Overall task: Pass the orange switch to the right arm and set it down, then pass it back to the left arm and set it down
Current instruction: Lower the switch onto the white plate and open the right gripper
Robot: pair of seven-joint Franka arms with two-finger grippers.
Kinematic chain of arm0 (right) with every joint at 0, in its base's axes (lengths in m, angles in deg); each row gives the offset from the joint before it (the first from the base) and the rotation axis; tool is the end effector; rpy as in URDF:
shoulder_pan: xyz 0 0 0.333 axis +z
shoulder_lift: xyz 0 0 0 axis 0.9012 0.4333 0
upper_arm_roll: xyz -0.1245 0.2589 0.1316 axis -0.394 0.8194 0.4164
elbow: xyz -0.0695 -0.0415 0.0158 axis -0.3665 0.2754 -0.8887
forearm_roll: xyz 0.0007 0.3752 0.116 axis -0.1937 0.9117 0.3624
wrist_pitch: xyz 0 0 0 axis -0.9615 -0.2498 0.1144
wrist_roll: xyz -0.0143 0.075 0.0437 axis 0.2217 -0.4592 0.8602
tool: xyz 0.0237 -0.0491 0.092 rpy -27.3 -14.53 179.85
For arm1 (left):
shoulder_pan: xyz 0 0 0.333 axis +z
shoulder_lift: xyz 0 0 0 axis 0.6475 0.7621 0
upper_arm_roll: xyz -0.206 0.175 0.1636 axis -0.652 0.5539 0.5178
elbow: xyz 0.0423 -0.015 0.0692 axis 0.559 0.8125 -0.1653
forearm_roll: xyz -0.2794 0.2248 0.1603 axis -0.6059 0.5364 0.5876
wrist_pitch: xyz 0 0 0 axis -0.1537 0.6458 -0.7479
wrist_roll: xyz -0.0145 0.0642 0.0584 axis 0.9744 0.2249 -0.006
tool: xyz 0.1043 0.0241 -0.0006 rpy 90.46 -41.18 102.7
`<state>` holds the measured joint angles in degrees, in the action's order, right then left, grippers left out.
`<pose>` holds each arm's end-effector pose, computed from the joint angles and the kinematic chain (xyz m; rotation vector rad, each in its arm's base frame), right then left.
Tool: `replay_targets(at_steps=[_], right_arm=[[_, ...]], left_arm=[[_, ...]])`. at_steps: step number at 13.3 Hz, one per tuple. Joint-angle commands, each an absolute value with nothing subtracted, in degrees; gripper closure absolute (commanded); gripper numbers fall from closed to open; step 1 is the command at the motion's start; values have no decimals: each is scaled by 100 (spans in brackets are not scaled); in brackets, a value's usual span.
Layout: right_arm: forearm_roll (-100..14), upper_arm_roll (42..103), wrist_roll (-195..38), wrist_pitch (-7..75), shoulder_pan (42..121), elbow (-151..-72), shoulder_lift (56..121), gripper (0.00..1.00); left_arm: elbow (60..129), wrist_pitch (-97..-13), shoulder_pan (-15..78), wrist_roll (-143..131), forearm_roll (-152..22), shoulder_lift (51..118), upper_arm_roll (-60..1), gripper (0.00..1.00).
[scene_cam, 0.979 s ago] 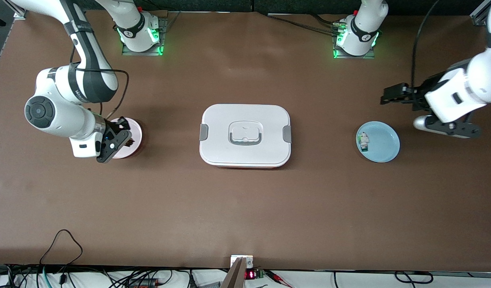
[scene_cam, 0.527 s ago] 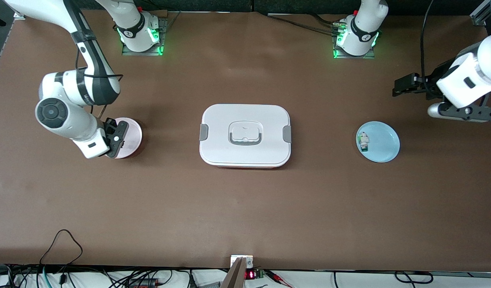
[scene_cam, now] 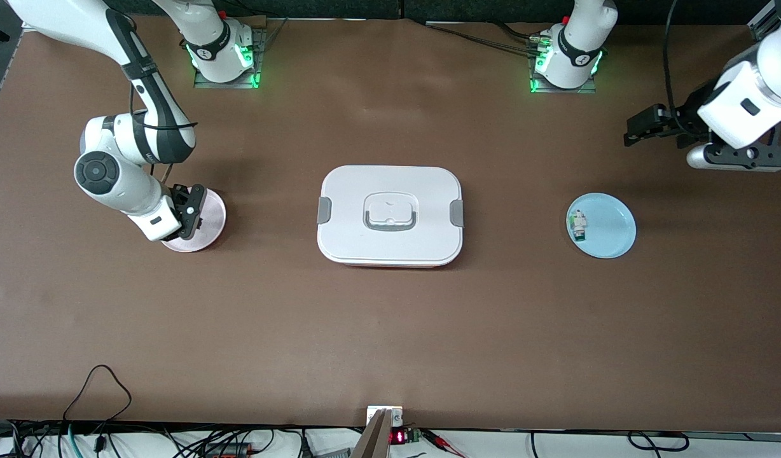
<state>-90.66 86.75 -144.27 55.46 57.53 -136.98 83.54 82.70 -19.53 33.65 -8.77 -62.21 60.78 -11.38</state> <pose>0.5558 0.0191 0.2429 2.3713 2.0270 -0.1775 0.5427 -0.0795 0.6135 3.0410 0.0457 -0.2418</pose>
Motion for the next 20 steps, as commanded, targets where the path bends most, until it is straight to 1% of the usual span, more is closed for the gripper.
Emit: replay_targets(at_steps=[1, 3, 6, 12, 15, 16, 17, 18, 19, 20], right_arm=[[-9121, 8758, -14820, 5810, 5431, -14012, 8156, 78], [-9112, 8758, -14838, 5915, 5413, -14082, 8192, 78], [-9104, 8758, -14750, 6494, 5430, -14355, 8314, 78], [-9103, 8758, -14750, 6750, 5448, -14460, 8499, 78], [-9103, 8749, -14750, 6908, 5439, -14557, 8543, 74], [-9095, 8749, -14750, 6917, 5421, -14557, 8569, 64], [-9051, 8758, -14698, 6909, 5421, -14557, 8578, 40], [-9051, 8749, -14567, 6865, 5421, -14549, 8552, 2], [-9051, 8758, -14426, 6839, 5421, -14549, 8526, 0], [-9059, 8758, -14382, 6795, 5430, -14531, 8465, 0]], left_arm=[[8501, -2086, 3419, -996, -6070, 5916, -1263, 0], [8606, -2104, 3490, -987, -6070, 5829, -1281, 0], [8721, -2104, 3490, -1110, -6070, 5749, -1333, 0], [8616, -2113, 3481, -1154, -6061, 5855, -1360, 0], [8616, -2200, 3517, -1032, -5747, 5881, -1334, 0], [8590, -2261, 3525, -910, -5693, 5925, -1316, 0], [8529, -2297, 3525, -856, -5683, 5969, -1308, 0], [8389, -2288, 3525, -856, -5683, 6082, -1290, 0], [8274, -2271, 3569, -864, -5683, 6153, -1290, 0], [8247, -2262, 3613, -864, -5683, 6189, -1290, 0]])
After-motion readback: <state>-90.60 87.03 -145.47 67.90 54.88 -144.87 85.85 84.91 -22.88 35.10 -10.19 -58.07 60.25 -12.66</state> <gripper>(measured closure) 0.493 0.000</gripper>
